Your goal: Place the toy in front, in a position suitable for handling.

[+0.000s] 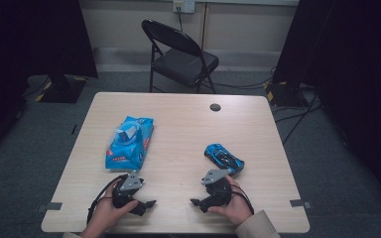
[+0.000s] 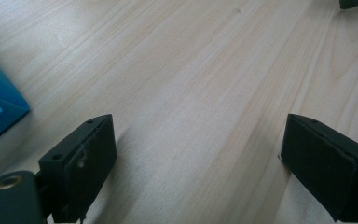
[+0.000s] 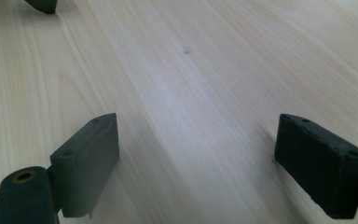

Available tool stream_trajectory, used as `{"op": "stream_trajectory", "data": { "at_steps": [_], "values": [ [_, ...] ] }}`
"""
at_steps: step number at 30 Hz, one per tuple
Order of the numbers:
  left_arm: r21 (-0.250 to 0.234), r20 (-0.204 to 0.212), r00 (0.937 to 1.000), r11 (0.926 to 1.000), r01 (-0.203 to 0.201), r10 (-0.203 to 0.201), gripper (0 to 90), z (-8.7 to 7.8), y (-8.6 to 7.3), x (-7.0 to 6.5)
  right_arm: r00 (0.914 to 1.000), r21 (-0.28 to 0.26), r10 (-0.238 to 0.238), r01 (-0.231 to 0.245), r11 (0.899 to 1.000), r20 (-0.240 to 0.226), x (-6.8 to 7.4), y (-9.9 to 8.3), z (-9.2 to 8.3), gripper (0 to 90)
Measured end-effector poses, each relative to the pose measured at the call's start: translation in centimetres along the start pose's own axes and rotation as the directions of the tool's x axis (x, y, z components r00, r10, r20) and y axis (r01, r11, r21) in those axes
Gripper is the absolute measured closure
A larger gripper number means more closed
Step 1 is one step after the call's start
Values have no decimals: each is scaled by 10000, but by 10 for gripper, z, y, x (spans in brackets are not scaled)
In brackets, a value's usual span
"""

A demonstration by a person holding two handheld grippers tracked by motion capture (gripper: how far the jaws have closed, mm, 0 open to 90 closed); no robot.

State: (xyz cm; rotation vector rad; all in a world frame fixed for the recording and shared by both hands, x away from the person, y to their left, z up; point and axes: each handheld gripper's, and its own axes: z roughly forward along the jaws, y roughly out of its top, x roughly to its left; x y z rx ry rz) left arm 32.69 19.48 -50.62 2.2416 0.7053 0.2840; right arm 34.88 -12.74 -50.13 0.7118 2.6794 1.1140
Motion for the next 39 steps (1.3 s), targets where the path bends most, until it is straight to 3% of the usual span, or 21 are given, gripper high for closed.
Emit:
{"op": "stream_trajectory", "data": {
  "at_steps": [10,12,16,21,27,34,39],
  "values": [
    [-7,6,10000,10000,-2,2,94,0,0,0,9993,-286,103,-93,9995,372,-17,15,-22,131],
    [-5,9,10000,10000,1,-1,94,0,0,0,9986,-286,-13,28,9996,535,-25,17,-28,130],
    [0,7,10000,10000,0,0,94,0,0,0,9961,-775,448,-390,9962,755,-43,20,-42,131],
    [14,24,10000,10000,-18,18,91,0,0,0,9885,-928,732,-612,9938,1321,-64,23,-53,130],
    [20,30,10000,10000,-24,24,88,0,0,0,9748,-617,1114,-1012,9930,1935,-88,19,-48,129],
    [31,63,10000,10000,-55,55,83,0,0,0,9621,-333,1542,-1505,9880,2248,-111,14,-32,130],
    [51,93,9999,9999,-90,89,79,1,1,1,9622,-211,1634,-1627,9864,2180,-117,10,-23,130]
  ]
}}
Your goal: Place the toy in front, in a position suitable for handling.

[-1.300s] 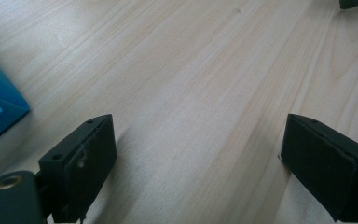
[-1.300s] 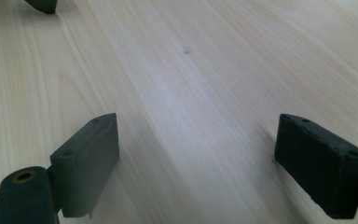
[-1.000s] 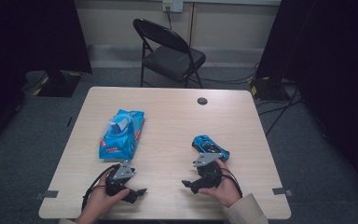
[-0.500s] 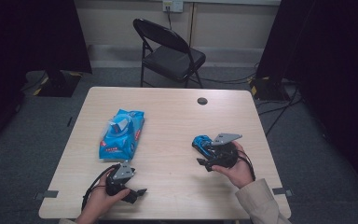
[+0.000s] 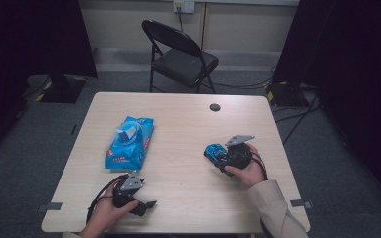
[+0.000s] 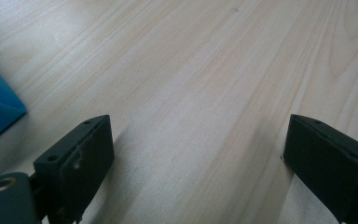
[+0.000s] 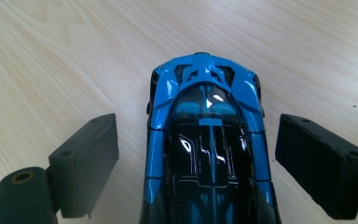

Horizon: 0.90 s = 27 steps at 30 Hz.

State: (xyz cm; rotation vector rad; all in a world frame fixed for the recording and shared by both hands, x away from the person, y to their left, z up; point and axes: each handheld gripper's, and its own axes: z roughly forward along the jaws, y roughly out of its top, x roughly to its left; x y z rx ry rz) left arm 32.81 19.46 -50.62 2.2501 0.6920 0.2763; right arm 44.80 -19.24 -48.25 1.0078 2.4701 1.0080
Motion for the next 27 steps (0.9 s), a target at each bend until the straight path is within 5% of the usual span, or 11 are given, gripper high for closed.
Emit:
{"op": "stream_trajectory", "data": {
  "at_steps": [16,27],
  "values": [
    [7,16,10000,10000,-48,48,73,0,0,1,9997,555,-187,178,9983,158,-2,-11,11,176],
    [2,19,10000,10000,-42,42,73,0,0,1,9993,226,330,-334,9992,193,-3,-17,11,179]
  ]
}}
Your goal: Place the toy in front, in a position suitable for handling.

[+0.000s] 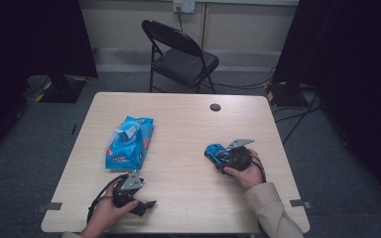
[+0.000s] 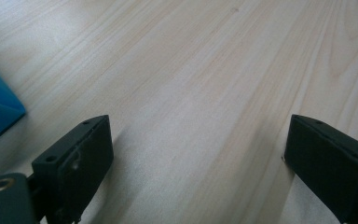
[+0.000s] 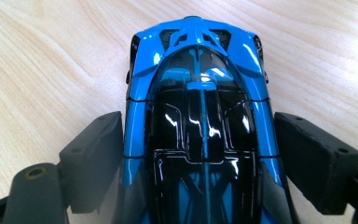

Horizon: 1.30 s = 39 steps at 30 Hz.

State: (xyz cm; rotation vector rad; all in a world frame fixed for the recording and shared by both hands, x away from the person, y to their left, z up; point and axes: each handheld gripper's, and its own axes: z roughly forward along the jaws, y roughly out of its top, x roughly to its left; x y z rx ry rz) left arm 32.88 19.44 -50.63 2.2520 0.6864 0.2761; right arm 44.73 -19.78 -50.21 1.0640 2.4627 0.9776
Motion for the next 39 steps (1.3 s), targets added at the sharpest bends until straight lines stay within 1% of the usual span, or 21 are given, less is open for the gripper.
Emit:
{"op": "stream_trajectory", "data": {
  "at_steps": [6,9,12,15,16,21,25,30,31,32,34,35,37,38,39],
  "values": [
    [6,6,10000,10000,-2,2,74,0,0,0,10000,45,5,-5,10000,19,0,0,0,182],
    [6,5,10000,10000,-5,5,74,0,0,0,10000,160,-14,13,9999,55,1,2,-1,183],
    [2,2,10000,10000,-1,1,73,0,0,0,10000,134,-23,22,9999,85,1,2,-2,183],
    [1,8,10000,10000,1,-1,73,0,0,0,10000,-70,30,-29,10000,80,2,3,-4,184],
    [-14,5,10000,10000,22,-22,72,0,0,0,9999,-84,15,-14,10000,102,2,5,-7,184],
    [4,18,10000,10000,14,-14,71,0,0,0,9998,-18,-33,34,10000,182,3,4,-7,183],
    [-14,16,10000,10000,20,-20,72,0,0,0,9997,-5,194,-194,9998,145,3,0,-5,180],
    [2,6,10000,10000,17,-17,72,0,0,0,9994,89,337,-338,9994,117,3,-3,-5,180],
    [3,6,10000,10000,12,-12,71,0,0,0,9990,39,433,-433,9991,50,2,-3,-6,193],
    [2,6,10000,10000,16,-16,72,0,0,0,9991,-7,422,-422,9991,31,2,-2,-7,216],
    [4,9,10000,10000,13,-13,72,0,0,0,9992,-118,318,-315,9994,253,2,1,-11,209],
    [2,17,10000,10000,19,-19,71,0,0,0,9996,-202,237,-233,9995,164,3,4,-12,204],
    [1,7,10000,10000,17,-17,70,0,0,0,9995,11,215,-215,9998,239,3,7,-10,186],
    [1,7,10000,10000,17,-17,70,0,0,0,9996,101,212,-214,9997,165,3,9,-9,186],
    [2,6,10000,10000,15,-15,70,0,0,0,9996,103,214,-216,9997,188,3,10,-7,188]
  ]
}}
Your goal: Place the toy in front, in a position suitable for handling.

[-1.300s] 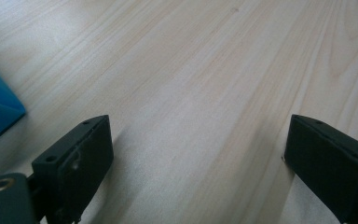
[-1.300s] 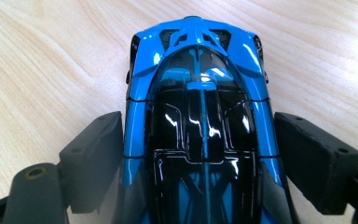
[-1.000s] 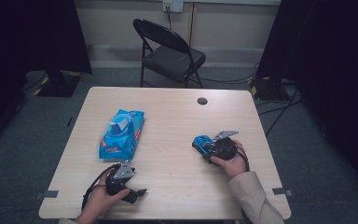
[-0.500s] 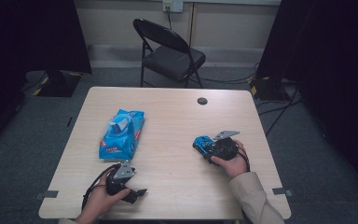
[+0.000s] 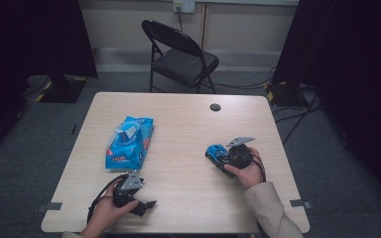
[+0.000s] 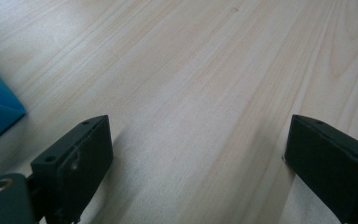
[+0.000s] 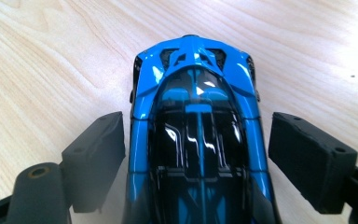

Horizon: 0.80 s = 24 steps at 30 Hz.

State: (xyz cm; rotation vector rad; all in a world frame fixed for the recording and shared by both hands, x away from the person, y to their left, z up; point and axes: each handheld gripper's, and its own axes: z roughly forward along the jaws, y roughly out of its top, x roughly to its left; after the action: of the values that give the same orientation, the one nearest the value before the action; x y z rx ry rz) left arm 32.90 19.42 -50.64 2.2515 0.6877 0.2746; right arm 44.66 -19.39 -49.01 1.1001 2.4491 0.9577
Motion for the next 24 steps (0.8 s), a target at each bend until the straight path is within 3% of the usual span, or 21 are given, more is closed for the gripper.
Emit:
{"op": "stream_trajectory", "data": {
  "at_steps": [3,6,14,24],
  "values": [
    [1,1,10000,10000,1,-1,70,0,0,0,10000,177,8,-9,9998,3,0,2,6,178],
    [0,9,10000,10000,5,-5,70,0,0,0,9999,126,-50,52,9999,-155,-1,2,10,250],
    [-37,0,10000,10000,48,-48,69,0,0,0,10000,476,-60,62,9988,-49,0,3,10,259],
    [2,8,10000,10000,-1,1,68,0,0,0,9997,171,242,-241,9996,-92,-3,4,1,272]
  ]
}}
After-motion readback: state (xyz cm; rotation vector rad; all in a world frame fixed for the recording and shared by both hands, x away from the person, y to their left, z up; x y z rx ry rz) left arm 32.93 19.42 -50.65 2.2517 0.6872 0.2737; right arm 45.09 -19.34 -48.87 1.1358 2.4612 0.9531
